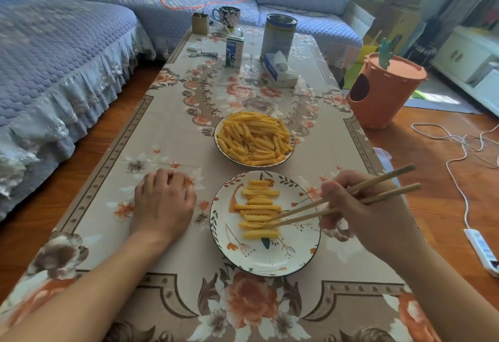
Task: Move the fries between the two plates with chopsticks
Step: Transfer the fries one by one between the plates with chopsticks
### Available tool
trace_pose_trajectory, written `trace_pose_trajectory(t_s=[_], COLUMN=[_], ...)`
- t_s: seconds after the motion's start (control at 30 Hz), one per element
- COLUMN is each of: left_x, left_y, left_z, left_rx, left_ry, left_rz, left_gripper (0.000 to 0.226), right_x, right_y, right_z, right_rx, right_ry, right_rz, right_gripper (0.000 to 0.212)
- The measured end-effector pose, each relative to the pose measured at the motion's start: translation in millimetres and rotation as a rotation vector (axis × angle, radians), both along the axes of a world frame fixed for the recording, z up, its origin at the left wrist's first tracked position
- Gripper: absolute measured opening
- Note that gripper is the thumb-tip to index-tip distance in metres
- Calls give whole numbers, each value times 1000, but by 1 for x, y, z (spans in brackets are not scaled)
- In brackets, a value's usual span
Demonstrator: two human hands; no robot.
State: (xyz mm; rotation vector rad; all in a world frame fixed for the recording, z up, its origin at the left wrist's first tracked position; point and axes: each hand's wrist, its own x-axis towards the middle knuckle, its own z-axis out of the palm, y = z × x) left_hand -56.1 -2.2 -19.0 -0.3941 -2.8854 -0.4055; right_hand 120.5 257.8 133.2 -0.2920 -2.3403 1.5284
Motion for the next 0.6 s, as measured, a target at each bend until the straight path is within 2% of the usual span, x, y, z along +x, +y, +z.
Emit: trace_pose_trajectory(t_s=[0.2, 0.33, 0.47, 0.6], left_x=[-1, 1, -1, -1], left_y=[0, 0, 0, 0], left_z=[1, 3, 1, -1], left_rx=[1, 19, -1, 8], left_ry=[-3, -8, -2, 4], left_rz=[2, 1, 7, 13], left_gripper=[33, 39, 30, 27], right_x=[-62, -110, -127, -132], right_y=[25, 31, 28, 25], right_z=[6, -14, -25, -24], right_rx=[-36, -5, 111, 134], right_ry=[229, 204, 196, 206], right_rz=[-249, -302, -344, -378], right_gripper=[29, 29, 34, 31])
